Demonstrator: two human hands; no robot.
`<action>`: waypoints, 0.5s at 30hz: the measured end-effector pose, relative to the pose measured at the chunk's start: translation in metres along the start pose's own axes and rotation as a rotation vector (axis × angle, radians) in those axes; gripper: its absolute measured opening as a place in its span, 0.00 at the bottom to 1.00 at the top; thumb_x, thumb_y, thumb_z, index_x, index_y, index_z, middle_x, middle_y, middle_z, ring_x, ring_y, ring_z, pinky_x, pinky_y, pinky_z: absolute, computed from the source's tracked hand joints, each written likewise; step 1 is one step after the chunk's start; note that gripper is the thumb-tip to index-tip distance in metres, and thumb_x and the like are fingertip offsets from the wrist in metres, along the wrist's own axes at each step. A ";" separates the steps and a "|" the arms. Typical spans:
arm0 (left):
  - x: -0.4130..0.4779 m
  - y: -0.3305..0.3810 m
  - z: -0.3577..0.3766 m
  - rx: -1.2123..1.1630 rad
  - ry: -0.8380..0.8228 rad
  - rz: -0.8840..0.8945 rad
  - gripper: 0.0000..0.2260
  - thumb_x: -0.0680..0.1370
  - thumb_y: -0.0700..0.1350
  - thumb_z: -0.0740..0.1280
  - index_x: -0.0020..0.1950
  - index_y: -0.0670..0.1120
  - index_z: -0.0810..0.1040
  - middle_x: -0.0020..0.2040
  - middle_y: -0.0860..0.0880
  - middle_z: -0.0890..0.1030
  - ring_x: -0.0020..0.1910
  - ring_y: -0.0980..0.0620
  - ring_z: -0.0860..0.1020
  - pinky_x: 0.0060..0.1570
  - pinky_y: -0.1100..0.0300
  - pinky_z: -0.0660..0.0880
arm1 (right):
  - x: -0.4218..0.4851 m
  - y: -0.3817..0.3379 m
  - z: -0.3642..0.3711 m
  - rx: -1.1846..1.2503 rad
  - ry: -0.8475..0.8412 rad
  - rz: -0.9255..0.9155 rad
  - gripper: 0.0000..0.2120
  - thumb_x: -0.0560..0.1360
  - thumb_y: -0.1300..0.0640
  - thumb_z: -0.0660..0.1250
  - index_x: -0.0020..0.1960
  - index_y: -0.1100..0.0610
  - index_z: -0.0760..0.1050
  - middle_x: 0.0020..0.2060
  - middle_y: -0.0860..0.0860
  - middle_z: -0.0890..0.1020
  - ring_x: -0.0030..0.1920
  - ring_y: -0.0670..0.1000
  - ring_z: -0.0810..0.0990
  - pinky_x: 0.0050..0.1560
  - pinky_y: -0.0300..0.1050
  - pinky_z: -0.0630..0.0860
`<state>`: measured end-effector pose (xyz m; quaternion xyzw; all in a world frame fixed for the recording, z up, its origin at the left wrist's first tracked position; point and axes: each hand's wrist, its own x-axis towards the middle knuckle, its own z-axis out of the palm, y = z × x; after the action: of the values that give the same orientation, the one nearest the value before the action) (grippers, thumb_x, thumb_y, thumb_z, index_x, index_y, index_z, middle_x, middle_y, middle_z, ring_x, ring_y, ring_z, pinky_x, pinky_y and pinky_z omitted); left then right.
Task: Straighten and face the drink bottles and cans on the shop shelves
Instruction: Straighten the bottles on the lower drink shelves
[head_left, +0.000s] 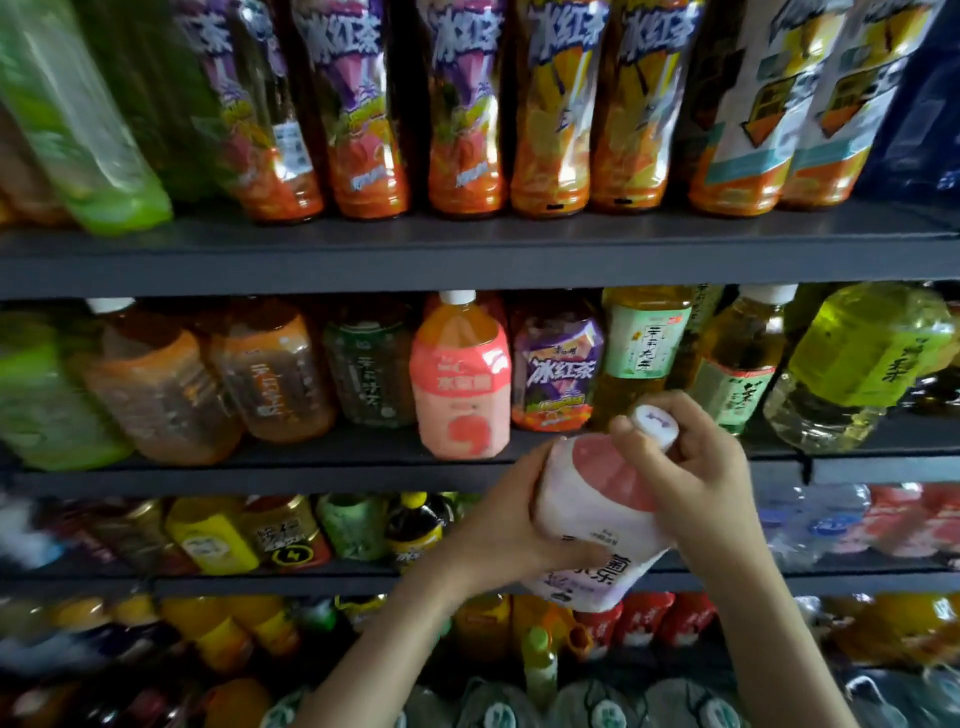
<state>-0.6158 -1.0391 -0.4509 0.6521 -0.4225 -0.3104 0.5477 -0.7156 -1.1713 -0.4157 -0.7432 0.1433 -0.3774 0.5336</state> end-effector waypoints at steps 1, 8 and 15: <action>-0.005 -0.003 -0.005 0.024 0.064 0.003 0.32 0.65 0.39 0.79 0.61 0.62 0.70 0.57 0.67 0.78 0.58 0.66 0.75 0.53 0.67 0.74 | -0.002 -0.003 0.010 0.019 -0.037 0.017 0.09 0.70 0.50 0.68 0.39 0.54 0.74 0.27 0.42 0.76 0.29 0.39 0.73 0.29 0.31 0.68; -0.072 -0.031 -0.055 0.089 0.280 -0.179 0.29 0.59 0.52 0.82 0.54 0.63 0.71 0.52 0.68 0.78 0.53 0.71 0.75 0.48 0.71 0.73 | -0.018 -0.003 0.088 -0.080 -0.224 0.120 0.04 0.72 0.55 0.71 0.42 0.52 0.76 0.30 0.47 0.77 0.30 0.41 0.73 0.31 0.33 0.68; -0.161 -0.079 -0.141 -0.012 0.342 -0.317 0.29 0.60 0.47 0.82 0.54 0.60 0.72 0.53 0.58 0.79 0.49 0.68 0.77 0.45 0.69 0.76 | -0.067 0.004 0.209 -0.259 -0.274 0.113 0.24 0.66 0.37 0.65 0.37 0.59 0.71 0.33 0.50 0.72 0.36 0.44 0.71 0.34 0.34 0.65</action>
<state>-0.5487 -0.8287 -0.5084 0.7500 -0.2142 -0.2802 0.5596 -0.6103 -0.9886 -0.4772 -0.8407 0.1582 -0.2207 0.4684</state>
